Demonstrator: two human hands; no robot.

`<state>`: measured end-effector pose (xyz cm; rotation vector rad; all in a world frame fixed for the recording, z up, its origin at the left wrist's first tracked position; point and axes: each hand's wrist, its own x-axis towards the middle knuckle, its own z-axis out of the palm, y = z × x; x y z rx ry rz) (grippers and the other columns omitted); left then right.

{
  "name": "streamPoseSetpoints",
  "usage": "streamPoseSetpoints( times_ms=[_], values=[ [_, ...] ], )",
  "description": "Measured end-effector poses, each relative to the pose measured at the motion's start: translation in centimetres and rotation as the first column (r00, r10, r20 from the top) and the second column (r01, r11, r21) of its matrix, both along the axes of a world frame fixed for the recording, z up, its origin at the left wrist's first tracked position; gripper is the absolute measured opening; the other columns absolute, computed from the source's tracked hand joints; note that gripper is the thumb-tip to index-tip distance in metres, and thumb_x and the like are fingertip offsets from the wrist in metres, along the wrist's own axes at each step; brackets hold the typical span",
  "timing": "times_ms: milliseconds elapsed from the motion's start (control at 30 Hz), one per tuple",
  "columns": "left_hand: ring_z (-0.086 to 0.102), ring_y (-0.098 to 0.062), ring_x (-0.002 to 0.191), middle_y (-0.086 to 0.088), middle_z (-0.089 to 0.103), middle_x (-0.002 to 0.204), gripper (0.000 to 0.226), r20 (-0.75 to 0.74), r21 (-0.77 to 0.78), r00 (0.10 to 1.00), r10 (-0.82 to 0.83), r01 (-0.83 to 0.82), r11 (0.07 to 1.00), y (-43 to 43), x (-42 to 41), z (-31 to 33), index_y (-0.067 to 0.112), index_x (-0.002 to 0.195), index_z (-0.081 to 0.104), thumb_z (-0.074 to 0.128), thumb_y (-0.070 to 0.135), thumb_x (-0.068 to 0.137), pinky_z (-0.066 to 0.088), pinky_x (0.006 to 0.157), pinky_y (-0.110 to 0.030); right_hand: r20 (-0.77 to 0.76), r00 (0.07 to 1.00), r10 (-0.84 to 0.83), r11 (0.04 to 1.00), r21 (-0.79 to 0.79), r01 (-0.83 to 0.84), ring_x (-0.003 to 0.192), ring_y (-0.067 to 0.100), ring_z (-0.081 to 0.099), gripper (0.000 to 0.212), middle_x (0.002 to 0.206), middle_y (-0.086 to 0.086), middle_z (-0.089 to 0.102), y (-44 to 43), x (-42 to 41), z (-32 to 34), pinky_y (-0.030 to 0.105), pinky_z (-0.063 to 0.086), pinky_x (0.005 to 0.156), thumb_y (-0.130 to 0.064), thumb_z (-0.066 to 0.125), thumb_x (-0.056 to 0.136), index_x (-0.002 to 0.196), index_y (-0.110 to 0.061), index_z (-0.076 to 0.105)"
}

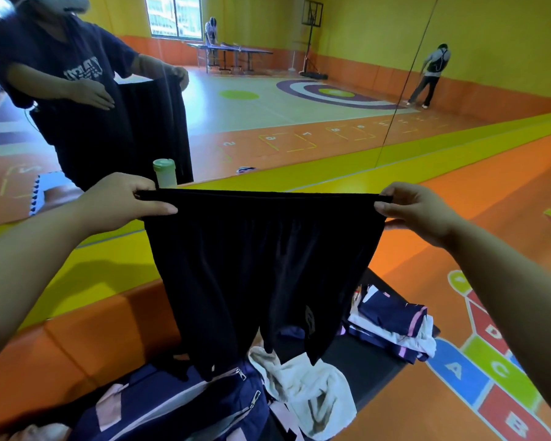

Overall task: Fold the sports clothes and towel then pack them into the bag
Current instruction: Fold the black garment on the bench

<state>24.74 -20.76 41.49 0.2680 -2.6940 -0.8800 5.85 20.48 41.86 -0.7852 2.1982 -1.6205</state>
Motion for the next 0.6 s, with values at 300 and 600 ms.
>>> streamPoseSetpoints(
  times_ms=[300, 600],
  values=[
    [0.065, -0.009, 0.059, 0.003, 0.068, 0.063, 0.016, -0.080, 0.500, 0.985, 0.154, -0.094, 0.861, 1.4, -1.4, -0.9, 0.013, 0.087, 0.058, 0.071, 0.011, 0.079, 0.048, 0.050, -0.018, 0.225, 0.953, -0.201, 0.975, -0.045, 0.216, 0.040, 0.005, 0.053, 0.020, 0.057, -0.001, 0.060, -1.1, 0.6, -0.9, 0.014, 0.039, 0.039, 0.000, 0.058, 0.088, 0.078, -0.016, 0.050],
    [0.055, -0.025, 0.068, -0.011, 0.060, 0.079, 0.026, 0.166, 0.435, 0.911, 0.378, -0.412, 0.801, 4.0, -3.0, -4.9, 0.005, 0.080, 0.062, 0.078, 0.023, 0.071, 0.038, 0.059, -0.031, -0.055, 0.829, -0.556, 0.797, 0.248, 0.551, 0.063, 0.024, 0.055, 0.012, 0.065, 0.009, 0.059, -5.4, 1.4, -5.5, 0.031, 0.044, 0.060, -0.007, 0.068, 0.073, 0.068, -0.013, 0.060]
  ],
)
